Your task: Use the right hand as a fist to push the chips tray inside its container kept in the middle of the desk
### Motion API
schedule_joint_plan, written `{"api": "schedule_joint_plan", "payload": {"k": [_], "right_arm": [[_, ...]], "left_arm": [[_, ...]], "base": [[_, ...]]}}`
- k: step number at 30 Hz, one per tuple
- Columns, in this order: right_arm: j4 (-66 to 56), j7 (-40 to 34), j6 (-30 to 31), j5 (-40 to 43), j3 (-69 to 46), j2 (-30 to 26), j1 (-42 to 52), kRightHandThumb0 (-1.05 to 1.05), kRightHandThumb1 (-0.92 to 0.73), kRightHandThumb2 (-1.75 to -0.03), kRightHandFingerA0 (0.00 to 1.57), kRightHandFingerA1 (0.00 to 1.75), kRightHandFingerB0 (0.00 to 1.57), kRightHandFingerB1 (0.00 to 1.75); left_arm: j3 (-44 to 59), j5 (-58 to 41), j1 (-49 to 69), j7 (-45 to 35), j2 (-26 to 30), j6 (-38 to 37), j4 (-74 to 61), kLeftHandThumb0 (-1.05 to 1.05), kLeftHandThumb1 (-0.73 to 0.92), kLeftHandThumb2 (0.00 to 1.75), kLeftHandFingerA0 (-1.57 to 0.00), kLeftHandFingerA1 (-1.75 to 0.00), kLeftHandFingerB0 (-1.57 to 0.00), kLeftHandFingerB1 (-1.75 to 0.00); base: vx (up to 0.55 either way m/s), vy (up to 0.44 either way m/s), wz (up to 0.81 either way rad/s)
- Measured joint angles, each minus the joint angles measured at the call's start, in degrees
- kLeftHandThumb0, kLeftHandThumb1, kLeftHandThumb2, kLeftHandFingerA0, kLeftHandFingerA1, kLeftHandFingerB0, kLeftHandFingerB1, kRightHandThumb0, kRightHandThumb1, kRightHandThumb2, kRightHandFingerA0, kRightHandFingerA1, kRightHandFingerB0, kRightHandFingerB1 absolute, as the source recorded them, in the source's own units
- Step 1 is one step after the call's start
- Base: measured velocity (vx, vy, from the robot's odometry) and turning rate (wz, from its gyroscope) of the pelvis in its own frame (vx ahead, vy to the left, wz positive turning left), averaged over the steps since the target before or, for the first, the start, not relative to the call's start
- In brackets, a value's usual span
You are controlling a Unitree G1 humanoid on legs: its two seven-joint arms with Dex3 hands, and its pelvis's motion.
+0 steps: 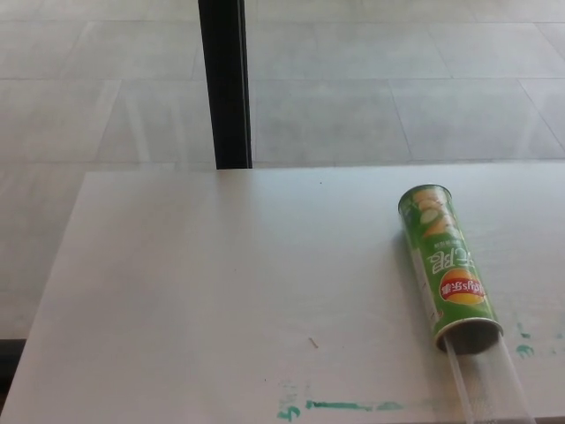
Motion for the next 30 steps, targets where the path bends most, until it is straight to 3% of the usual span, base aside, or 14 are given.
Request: {"api": "schedule_joint_plan", "payload": {"k": [1,2,5,6,7,8,9,12,13,19,20,24,25,30], "right_arm": [[-1.8,0.3,0.0,0.1,0.8,0.2,0.9,-0.49,-0.77,-0.63,0.78,0.69,0.50,0.45],[-4.1,0.8,0.0,0.3,1.7,0.4,2.1,-0.47,-0.77,-0.63,0.76,0.71,0.49,0.46],[-10.0,2.2,-0.1,0.9,4.2,1.1,6.1,-0.48,-0.77,-0.63,0.75,0.73,0.49,0.47],[-12.1,2.8,-0.3,0.9,5.2,1.3,7.9,-0.46,-0.75,-0.62,0.78,0.71,0.52,0.46],[-14.0,3.4,-0.4,1.0,6.1,1.5,9.5,-0.46,-0.76,-0.62,0.77,0.69,0.52,0.44],[-15.8,4.1,-0.7,1.2,7.0,1.6,11.1,-0.46,-0.76,-0.62,0.75,0.69,0.52,0.43],[-17.8,4.9,-1.0,1.4,7.9,1.7,12.9,-0.46,-0.76,-0.62,0.76,0.70,0.53,0.43],[-21.7,7.5,-1.9,2.0,10.0,1.5,17.1,-0.46,-0.76,-0.63,0.77,0.68,0.52,0.42],[-22.2,8.2,-2.2,2.1,10.5,1.3,18.0,-0.49,-0.77,-0.62,0.76,0.66,0.53,0.40],[-25.0,13.5,-5.8,0.8,12.9,-3.1,23.5,-0.50,-0.76,-0.62,0.77,0.68,0.54,0.41],[-25.4,14.2,-6.5,0.6,12.8,-3.9,24.2,-0.51,-0.77,-0.63,0.76,0.68,0.54,0.41],[-27.7,16.9,-9.1,-0.5,11.4,-7.3,27.1,-0.51,-0.76,-0.62,0.78,0.65,0.58,0.44],[-28.2,17.5,-9.9,-0.8,10.8,-7.9,27.8,-0.54,-0.76,-0.62,0.80,0.63,0.60,0.43],[-30.0,20.4,-13.4,-1.3,7.2,-10.6,30.7,-0.50,-0.76,-0.63,0.81,0.67,0.63,0.46]], "left_arm": [[0.0,0.0,0.0,0.0,0.0,0.0,0.0,-0.63,0.77,0.63,-0.47,-0.56,-0.36,-0.41],[0.0,0.0,0.0,0.0,0.0,0.0,0.0,-0.64,0.60,0.98,-0.44,-0.63,-0.30,-0.53],[0.0,0.0,0.0,0.0,0.0,0.0,0.0,-0.63,0.60,0.98,-0.44,-0.64,-0.29,-0.53],[0.0,0.0,0.0,0.0,0.0,0.0,0.0,-0.62,0.77,0.63,-0.48,-0.55,-0.36,-0.40],[0.0,0.0,0.1,0.0,0.0,0.0,0.0,-0.65,0.61,0.97,-0.42,-0.62,-0.30,-0.53],[0.0,0.0,0.1,0.0,0.0,0.0,0.1,-0.64,0.60,0.96,-0.42,-0.62,-0.31,-0.53],[0.0,0.0,0.1,0.0,0.0,0.0,0.1,-0.64,0.76,0.63,-0.47,-0.55,-0.36,-0.41],[0.1,-0.1,0.0,-0.1,0.0,0.0,0.4,-0.65,0.59,0.95,-0.44,-0.63,-0.32,-0.53],[0.2,-0.1,0.0,-0.1,0.0,0.0,0.4,-0.63,0.75,0.62,-0.49,-0.56,-0.38,-0.41],[0.3,-0.4,0.0,-0.1,0.0,0.0,0.5,-0.64,0.77,0.62,-0.46,-0.56,-0.35,-0.41],[0.2,-0.4,0.0,-0.1,0.0,0.0,0.5,-0.66,0.61,0.97,-0.43,-0.64,-0.31,-0.54],[0.3,-0.5,0.2,-0.4,0.0,0.0,0.5,-0.64,0.59,0.97,-0.44,-0.64,-0.30,-0.53],[0.4,-0.6,0.3,-0.4,0.0,0.0,0.5,-0.62,0.77,0.63,-0.47,-0.56,-0.38,-0.41],[0.4,-0.7,0.5,-0.5,0.0,0.0,0.6,-0.63,0.75,0.62,-0.50,-0.54,-0.38,-0.40]], "base": [[0.00,0.000,0.00],[0.00,0.000,0.00],[0.00,0.000,0.00],[0.00,0.000,0.00],[0.00,0.000,0.00],[0.00,0.000,0.00],[0.00,0.000,0.00],[0.00,0.000,0.00],[0.00,0.000,0.00],[0.00,0.000,0.00],[0.00,0.000,0.00],[0.00,0.000,0.00],[0.00,0.000,0.00],[0.00,0.000,0.00]]}}
